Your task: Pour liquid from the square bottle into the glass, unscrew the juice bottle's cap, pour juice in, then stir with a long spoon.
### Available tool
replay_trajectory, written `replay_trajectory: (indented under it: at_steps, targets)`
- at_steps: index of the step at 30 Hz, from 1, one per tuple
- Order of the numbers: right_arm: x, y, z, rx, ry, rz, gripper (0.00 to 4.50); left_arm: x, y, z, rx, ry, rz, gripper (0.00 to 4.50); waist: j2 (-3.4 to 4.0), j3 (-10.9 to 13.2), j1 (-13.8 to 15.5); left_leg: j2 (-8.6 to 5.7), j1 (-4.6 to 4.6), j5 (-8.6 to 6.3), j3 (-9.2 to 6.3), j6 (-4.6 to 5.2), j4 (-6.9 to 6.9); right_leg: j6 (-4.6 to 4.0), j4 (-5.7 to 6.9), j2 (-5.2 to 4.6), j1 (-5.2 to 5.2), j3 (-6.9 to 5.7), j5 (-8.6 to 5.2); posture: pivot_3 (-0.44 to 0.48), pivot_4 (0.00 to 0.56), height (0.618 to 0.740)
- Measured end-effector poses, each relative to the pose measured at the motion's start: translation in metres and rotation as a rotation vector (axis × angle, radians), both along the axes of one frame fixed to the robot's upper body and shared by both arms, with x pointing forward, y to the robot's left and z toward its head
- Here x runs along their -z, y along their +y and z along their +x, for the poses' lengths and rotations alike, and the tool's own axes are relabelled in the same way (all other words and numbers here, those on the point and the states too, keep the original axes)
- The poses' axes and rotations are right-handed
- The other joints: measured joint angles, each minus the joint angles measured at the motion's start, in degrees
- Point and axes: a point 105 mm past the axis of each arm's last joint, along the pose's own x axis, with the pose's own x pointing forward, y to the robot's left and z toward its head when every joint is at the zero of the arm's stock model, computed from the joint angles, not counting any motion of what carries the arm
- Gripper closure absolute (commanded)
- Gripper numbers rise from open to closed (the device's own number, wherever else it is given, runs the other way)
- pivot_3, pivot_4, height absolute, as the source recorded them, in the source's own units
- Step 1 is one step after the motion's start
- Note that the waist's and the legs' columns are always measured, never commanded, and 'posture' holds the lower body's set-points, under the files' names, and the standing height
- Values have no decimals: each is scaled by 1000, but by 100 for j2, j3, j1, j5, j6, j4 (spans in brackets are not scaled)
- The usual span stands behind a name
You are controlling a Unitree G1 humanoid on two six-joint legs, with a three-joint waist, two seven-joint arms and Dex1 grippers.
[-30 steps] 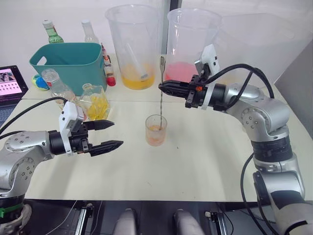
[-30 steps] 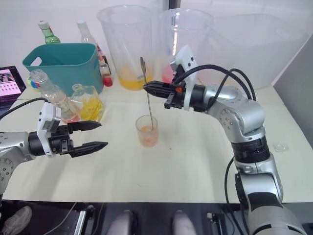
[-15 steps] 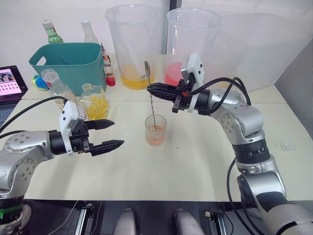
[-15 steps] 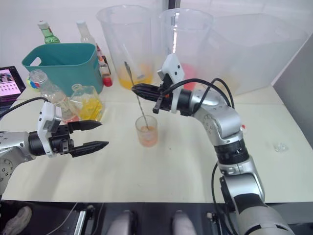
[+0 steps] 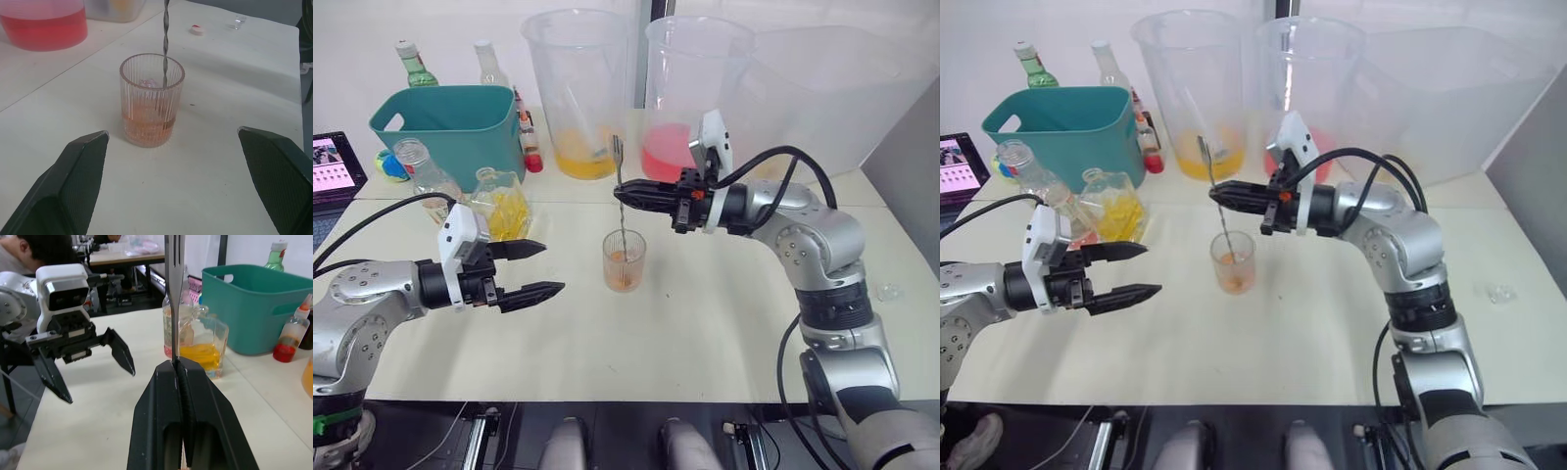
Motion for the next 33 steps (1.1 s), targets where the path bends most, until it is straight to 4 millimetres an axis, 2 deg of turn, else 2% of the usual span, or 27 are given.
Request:
replay_trajectory:
  at_steps: [6,11,19,23,28,33]
  targets:
    - [-5,-10,-3,0,-44,-36,4500,1,-2,4,8,-2,2,31,0,0,1,-1,0,0,0,0,1,0,-2,0,2,0,0,0,150,726]
    - [1,-15,10,73,-120,-90,4500,2,-3,5,12,-3,1,31,0,0,-2,0,0,0,0,0,1,0,-2,0,1,0,0,0,150,726]
    - [3,-4,28,125,-183,-4,4500,1,-3,5,6,-6,1,31,0,0,1,0,1,1,0,-1,3,0,3,0,2,0,0,0,150,726]
    - [2,5,24,86,-139,40,4500,1,-2,6,2,-7,1,31,0,0,6,0,1,1,0,-1,3,0,3,0,2,0,0,0,150,726]
    - [1,12,9,9,-67,56,4500,1,-3,6,2,-8,1,31,0,0,0,0,1,0,-2,-1,2,0,4,0,1,-2,0,0,150,726]
    - [7,7,-1,-27,-58,-32,4500,3,-3,6,4,-7,3,31,0,0,14,-1,1,0,-2,-1,3,0,3,0,3,-2,0,0,150,726]
